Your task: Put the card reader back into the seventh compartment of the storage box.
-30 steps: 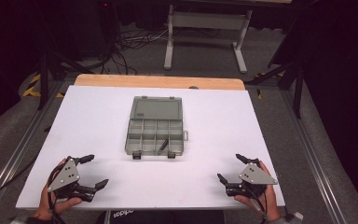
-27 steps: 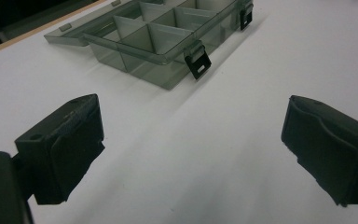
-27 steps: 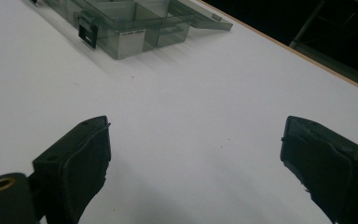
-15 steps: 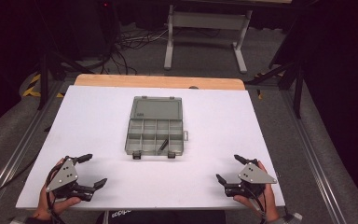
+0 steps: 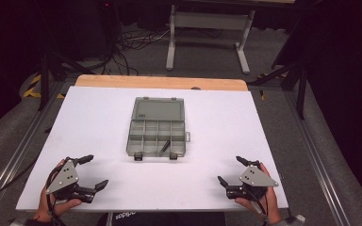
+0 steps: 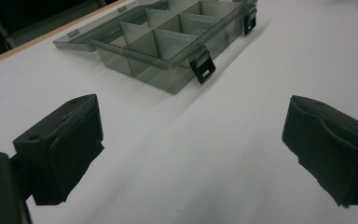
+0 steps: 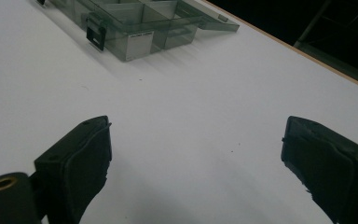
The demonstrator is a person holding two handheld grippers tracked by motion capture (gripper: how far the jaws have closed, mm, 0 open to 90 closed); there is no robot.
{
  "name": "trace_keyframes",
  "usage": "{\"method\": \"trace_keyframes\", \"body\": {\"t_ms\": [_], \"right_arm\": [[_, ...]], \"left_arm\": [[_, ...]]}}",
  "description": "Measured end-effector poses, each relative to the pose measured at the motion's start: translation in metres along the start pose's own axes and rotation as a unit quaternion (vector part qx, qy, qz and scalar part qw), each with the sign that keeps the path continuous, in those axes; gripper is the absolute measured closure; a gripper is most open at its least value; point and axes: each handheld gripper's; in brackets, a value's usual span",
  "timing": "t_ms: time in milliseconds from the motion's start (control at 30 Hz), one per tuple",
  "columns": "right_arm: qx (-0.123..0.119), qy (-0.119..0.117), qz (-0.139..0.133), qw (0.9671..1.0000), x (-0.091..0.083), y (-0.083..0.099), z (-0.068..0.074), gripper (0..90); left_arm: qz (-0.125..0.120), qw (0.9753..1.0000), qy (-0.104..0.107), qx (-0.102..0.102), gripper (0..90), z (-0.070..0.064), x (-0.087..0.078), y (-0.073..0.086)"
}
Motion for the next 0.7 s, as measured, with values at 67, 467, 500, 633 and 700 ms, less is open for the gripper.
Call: {"method": "trace_keyframes", "body": {"t_ms": [67,467,500,633,700], "right_arm": [[0.006,0.003,-0.003,1.0000,-0.0005,-0.0003,-0.0005,9.7],[0.008,0.021,0.006,0.9997,0.0032,-0.0002,-0.0012,9.9],[0.006,0.023,0.006,0.9997,0.0030,-0.0004,-0.0012,9.9],[0.008,0.034,0.006,0.9994,0.0030,-0.0015,-0.0037,10.0],[0.012,0.033,0.003,0.9994,0.0031,-0.0020,-0.0051,10.0]], "left_arm": [[0.000,1.0000,0.001,-0.001,5.8,-0.0010,0.0001,-0.0004],[0.001,1.0000,0.004,-0.002,5.8,0.0011,0.0011,0.0006],[0.001,1.0000,0.005,-0.002,5.7,0.0010,0.0014,0.0005],[0.001,1.0000,0.005,-0.001,5.7,0.0000,0.0021,-0.0003],[0.001,1.0000,0.005,-0.001,5.8,-0.0001,0.0021,-0.0005]]}}
Point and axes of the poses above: each handheld gripper's, and its own axes: x roughly forward along the jaws, y roughly out of its underside, z roughly to its left, and after that the axes turned 6 degrees about x, right-handed
